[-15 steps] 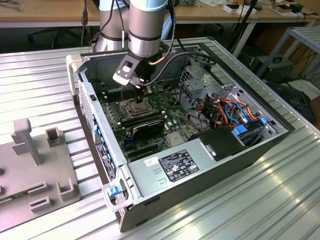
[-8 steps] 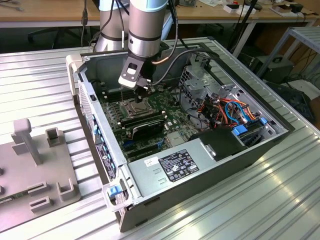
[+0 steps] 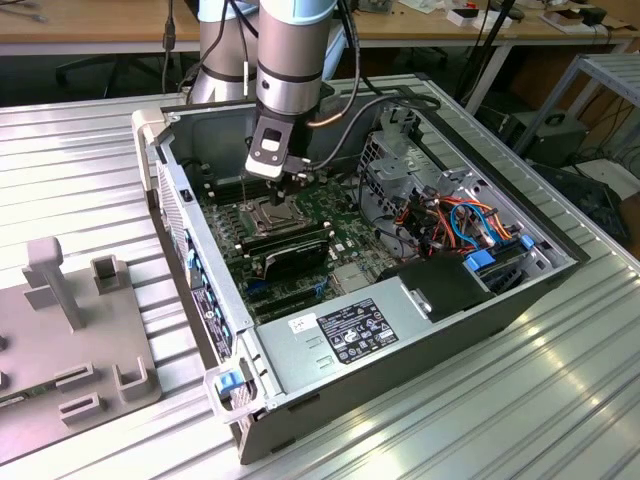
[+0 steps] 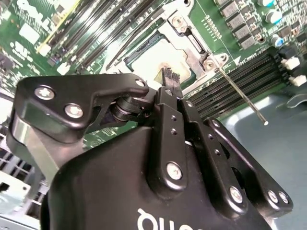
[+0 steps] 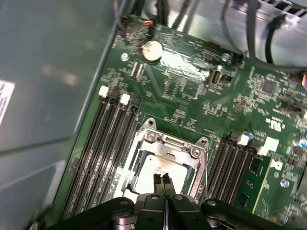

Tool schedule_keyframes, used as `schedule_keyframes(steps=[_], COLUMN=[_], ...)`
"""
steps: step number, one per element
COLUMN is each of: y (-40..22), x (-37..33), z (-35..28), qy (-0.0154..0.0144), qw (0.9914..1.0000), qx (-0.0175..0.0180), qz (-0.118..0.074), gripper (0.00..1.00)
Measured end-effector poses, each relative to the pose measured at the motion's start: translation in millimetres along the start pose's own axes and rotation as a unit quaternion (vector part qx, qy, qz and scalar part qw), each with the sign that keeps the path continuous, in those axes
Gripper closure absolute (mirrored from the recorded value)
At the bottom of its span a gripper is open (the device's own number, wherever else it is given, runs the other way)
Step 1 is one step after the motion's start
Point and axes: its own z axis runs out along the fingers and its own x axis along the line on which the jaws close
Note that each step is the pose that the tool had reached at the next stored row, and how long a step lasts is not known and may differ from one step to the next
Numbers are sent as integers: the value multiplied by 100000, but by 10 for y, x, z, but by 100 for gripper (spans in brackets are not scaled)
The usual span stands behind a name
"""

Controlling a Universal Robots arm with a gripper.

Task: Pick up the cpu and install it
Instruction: 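Install the first cpu locking lever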

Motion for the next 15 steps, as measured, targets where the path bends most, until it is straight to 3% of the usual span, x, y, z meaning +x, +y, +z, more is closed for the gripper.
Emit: schedule_keyframes(steps=[3, 7, 9, 15], y=[0, 0, 0, 0], x=[0, 0, 0, 0], z=[0, 0, 0, 0], qy=[195, 333, 446, 636], qw=[99930, 99789, 99625, 99233], qx=[-99, -171, -229, -327], qz=[-3728, -6486, -8640, -12338], gripper=[89, 89, 89, 89])
